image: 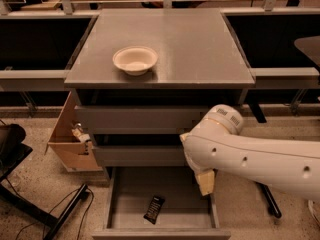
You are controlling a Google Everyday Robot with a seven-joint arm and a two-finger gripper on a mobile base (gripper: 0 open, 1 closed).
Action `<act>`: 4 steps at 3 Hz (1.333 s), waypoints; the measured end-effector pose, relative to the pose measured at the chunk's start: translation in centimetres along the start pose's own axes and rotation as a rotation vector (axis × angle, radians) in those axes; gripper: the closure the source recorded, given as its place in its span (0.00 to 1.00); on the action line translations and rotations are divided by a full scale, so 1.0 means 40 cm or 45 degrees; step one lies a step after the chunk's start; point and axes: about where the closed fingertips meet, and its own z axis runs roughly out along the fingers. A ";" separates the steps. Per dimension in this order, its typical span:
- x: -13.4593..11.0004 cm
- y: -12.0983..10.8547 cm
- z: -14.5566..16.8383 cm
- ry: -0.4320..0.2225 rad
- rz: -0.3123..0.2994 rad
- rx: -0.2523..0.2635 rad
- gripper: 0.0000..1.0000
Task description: Pick rxbar chocolate from bottom drawer and place on counter
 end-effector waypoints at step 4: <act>-0.068 0.020 0.418 -0.005 -0.256 -0.074 0.00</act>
Offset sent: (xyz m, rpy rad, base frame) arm 0.0152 0.0114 -0.0544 -0.0193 -0.0002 0.0418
